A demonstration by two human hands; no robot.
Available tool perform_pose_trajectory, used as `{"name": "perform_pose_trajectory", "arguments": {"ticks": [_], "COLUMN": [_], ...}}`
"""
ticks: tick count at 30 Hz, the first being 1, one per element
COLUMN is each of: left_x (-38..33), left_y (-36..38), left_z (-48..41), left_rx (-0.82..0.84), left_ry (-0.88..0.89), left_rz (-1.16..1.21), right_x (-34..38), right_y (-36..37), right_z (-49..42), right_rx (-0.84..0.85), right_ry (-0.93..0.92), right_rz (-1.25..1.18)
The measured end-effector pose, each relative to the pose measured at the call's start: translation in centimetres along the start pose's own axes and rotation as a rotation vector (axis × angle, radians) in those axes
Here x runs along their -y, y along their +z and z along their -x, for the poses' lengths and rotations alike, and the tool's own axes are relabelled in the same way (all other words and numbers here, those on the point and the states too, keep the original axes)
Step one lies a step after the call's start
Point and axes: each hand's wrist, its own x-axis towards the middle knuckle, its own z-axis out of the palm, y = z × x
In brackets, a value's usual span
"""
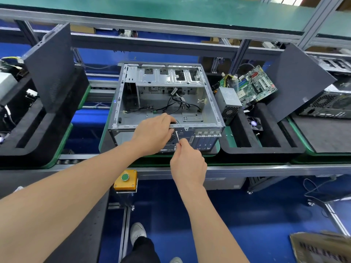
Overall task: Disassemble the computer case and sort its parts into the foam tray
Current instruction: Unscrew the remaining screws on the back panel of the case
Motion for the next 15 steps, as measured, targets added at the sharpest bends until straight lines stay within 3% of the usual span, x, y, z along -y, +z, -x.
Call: {"name": "perform_pose_trajectory", "arguments": {"ticks": [5,11,15], "left_x": [0.1,0.0,-0.1], "left_y": [-0.2,-0.5,-0.8], "left_z": [0.1,0.2,0.4], "left_rx": [0.000,-0.010,-0.028], "left_ry": [0.015,0.021,0.003], "left_rz": [0.001,0.018,0.078], "right_x": [-0.4,-1.2,-2.1], "right_y": [-0.1,-1.2,-1.4], "right_z": [-0.3,-1.4,-1.3], "right_rx": [0.030,0.538,0.744], "right_ry": [0.062,0.558,0.594], "right_rz": [-0.328,-1.206,-1.644]}}
